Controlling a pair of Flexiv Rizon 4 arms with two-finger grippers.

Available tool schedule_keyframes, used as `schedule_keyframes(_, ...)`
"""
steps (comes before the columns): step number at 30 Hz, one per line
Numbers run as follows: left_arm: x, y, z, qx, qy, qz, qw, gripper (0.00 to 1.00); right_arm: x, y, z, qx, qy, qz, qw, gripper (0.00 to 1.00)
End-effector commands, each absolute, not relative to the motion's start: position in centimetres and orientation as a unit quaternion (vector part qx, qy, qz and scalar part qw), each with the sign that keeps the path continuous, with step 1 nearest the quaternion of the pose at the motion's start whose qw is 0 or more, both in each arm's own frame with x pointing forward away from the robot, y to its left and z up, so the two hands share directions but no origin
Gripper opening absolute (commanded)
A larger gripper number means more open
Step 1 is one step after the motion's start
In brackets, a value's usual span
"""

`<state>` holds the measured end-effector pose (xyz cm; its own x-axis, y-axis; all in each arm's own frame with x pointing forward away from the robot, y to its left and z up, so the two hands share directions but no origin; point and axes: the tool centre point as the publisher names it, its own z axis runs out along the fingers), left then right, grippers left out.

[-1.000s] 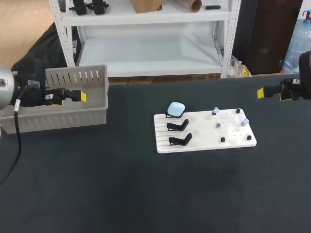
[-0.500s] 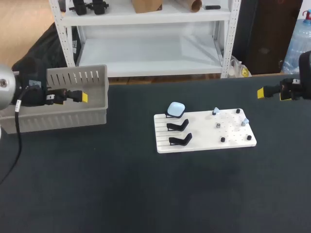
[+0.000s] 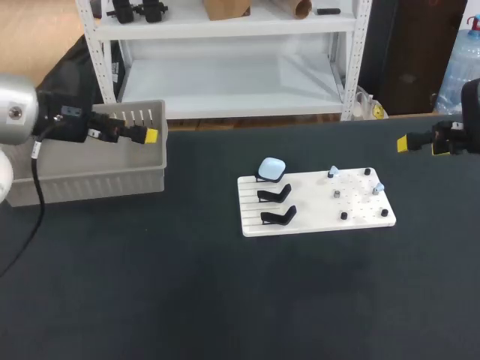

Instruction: Pick up each earbud case from the left stands, insert the matching earbuds, close the lid, and place the case in the box.

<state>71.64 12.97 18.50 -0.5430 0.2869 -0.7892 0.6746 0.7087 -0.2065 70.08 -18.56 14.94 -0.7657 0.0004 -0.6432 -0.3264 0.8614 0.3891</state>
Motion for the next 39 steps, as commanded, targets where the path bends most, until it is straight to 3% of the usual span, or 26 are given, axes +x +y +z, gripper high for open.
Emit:
schedule_keyframes(1, 72.9, 11.6, 17.9, 0.369, 0.792, -0.303, 0.381, 1.00, 70.1, -18.6, 15.0, -0.091, 0.906, 0.248, 0.329, 1.00)
schedule_keyframes(19, 75.8, 3.8, 14.6, 0.538, 0.684, -0.347, 0.348, 1.00, 70.1, -18.6, 15.0, -0.091, 0.906, 0.248, 0.329, 1.00)
schedule_keyframes(39, 76.6, -0.2, 8.3, 0.587, 0.627, -0.380, 0.343, 1.00, 70.1, -18.6, 15.0, -0.091, 0.906, 0.248, 0.329, 1.00)
